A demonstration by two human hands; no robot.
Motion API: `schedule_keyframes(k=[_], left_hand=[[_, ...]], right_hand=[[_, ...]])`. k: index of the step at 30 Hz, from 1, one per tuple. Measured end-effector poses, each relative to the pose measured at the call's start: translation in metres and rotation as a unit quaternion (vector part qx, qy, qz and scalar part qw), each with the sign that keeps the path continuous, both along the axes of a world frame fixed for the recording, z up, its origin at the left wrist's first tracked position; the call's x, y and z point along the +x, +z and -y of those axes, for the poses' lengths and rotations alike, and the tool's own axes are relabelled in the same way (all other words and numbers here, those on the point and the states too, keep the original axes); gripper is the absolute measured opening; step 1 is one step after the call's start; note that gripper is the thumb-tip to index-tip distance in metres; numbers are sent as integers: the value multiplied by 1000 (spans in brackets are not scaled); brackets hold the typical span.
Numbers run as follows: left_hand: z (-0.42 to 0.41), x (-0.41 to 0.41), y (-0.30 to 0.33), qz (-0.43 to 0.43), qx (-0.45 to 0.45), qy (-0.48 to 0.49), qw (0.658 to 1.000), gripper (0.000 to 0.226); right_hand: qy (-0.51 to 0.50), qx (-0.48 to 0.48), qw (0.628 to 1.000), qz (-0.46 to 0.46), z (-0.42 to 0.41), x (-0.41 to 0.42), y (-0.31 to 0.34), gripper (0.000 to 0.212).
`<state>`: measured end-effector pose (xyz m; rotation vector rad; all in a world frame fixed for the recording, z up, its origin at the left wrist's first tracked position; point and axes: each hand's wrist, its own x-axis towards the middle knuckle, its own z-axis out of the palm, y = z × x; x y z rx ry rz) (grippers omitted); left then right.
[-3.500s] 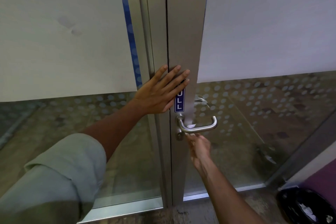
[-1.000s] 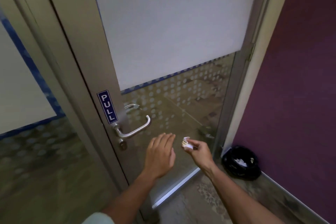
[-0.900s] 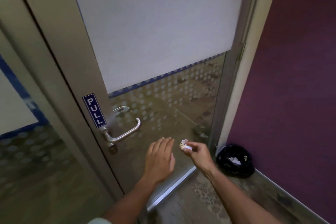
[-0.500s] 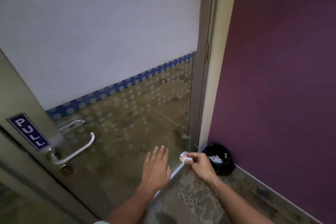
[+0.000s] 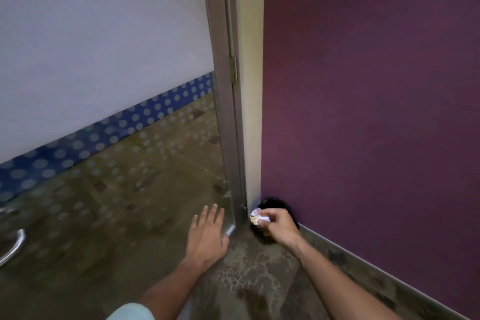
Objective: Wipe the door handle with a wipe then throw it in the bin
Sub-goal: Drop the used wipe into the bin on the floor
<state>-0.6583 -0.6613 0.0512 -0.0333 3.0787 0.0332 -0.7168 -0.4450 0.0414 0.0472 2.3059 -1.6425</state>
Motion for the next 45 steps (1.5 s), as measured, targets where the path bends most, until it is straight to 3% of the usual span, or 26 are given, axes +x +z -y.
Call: schedule_keyframes(k=[7,16,25,34,42,45], left_hand=[[-27,-52,-6,5,6,-33,999,78],[-39,-130,-29,17,32,-69,997,78],[-32,-222,-87,37,10,-118,992,89],[-30,-307,-147,82,50,-141,985,93],[-26,-350,-202,115,55,-147,981,90],[-27,-354,-210,120,62,-154,979,92]], right_hand=[[-44,12,999,13,-32,-28,-2,20],[-58,42,997,21,-49,-76,-26,51],[-141,56,982,117,-39,-151,-77,24],[-275,29,944,181,-24,-209,-128,31],[-370,-27,891,261,-13,-262,-183,9],[-391,-35,871,296,-8,-285,-196,15]])
